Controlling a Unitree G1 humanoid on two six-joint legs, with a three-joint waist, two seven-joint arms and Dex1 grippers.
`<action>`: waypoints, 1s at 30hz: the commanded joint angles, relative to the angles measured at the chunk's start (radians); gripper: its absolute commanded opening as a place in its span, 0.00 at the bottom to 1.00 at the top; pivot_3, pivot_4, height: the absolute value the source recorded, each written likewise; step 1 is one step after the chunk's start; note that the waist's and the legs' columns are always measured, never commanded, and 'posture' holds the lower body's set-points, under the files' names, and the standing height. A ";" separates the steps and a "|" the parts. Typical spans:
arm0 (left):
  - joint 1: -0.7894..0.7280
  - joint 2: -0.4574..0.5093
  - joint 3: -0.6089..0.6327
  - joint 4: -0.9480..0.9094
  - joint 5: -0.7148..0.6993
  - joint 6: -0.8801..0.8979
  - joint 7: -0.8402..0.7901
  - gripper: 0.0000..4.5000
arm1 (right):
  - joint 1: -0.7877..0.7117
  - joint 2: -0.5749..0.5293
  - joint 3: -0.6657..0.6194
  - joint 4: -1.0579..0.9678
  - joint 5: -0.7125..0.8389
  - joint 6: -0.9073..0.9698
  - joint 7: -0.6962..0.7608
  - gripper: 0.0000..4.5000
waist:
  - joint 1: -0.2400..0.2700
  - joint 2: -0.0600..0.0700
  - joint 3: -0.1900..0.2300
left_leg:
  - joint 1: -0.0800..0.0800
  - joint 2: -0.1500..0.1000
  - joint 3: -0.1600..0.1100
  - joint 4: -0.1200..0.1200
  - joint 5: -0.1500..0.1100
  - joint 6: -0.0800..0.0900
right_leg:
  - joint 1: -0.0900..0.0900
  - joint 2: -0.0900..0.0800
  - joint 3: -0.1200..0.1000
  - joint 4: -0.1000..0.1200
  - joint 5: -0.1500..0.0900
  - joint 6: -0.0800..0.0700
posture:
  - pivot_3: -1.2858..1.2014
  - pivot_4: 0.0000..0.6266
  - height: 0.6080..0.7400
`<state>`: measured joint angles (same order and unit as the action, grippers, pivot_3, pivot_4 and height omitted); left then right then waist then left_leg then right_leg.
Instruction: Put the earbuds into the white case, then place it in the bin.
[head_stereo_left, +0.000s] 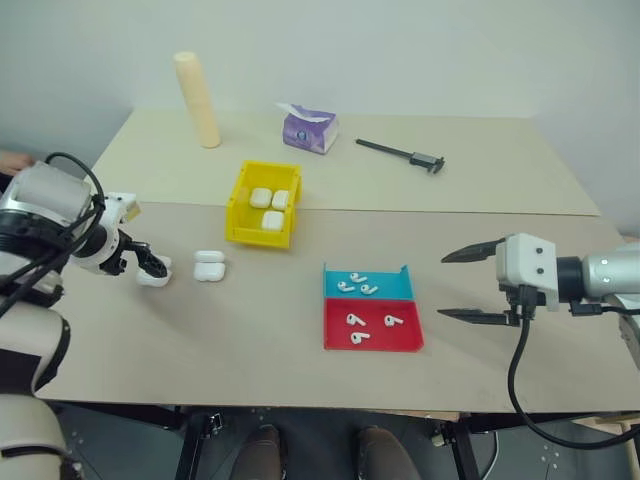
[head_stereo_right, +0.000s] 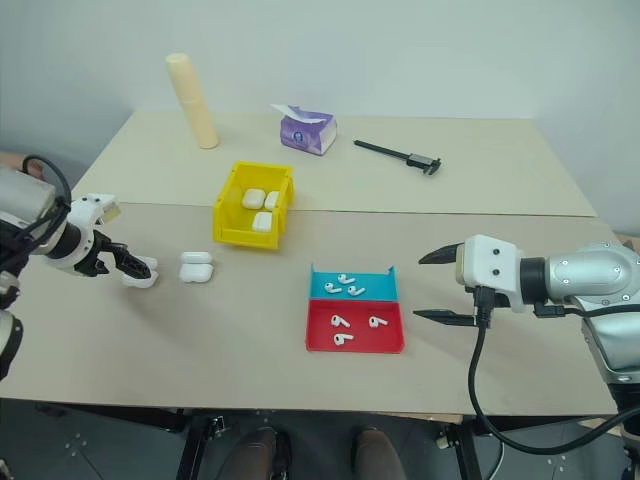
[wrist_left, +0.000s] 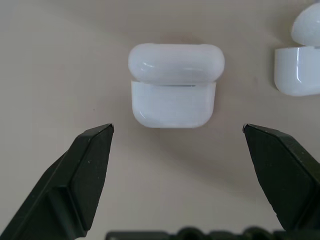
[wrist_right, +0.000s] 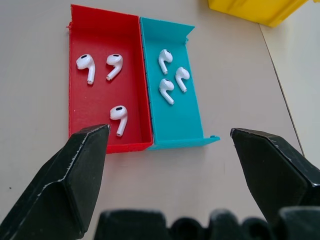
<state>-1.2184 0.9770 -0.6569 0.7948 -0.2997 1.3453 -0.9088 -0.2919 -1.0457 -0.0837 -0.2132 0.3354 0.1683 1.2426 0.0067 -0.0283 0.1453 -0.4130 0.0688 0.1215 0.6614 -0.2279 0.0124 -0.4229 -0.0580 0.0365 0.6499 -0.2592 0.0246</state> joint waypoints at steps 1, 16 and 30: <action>-0.035 -0.027 0.010 0.064 0.080 -0.049 -0.047 1.00 | 0.000 -0.018 -0.046 -0.034 0.009 0.010 -0.011 0.99 | 0.000 0.000 0.000 | 0.000 0.000 0.000 0.000 0.000 0.000 | 0.000 0.000 0.000 0.000 0.000 0.000 | 0.52 0.24 1.00; -0.010 -0.168 0.106 0.262 0.275 -0.211 -0.090 1.00 | 0.031 -0.036 -0.070 -0.062 0.003 0.049 -0.037 0.99 | 0.001 0.000 0.000 | -0.002 0.000 -0.001 0.001 0.000 0.000 | 0.000 0.000 -0.002 0.000 0.000 0.000 | 0.52 0.24 1.00; -0.005 -0.185 0.202 0.363 0.385 -0.295 -0.093 0.88 | 0.040 -0.037 -0.055 -0.062 -0.020 0.048 -0.057 1.00 | -0.002 0.000 0.000 | 0.000 0.000 -0.001 0.001 0.000 0.000 | 0.001 0.000 -0.001 0.001 0.000 0.000 | 0.52 0.24 1.00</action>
<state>-1.2180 0.7888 -0.4694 1.1321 0.0590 1.0546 -1.0046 -0.2385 -1.0674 -0.1065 -0.2578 0.3151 0.2100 1.1940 0.0043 -0.0280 0.1448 -0.4134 0.0687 0.1200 0.6625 -0.2279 0.0126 -0.4224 -0.0582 0.0351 0.6512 -0.2591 0.0247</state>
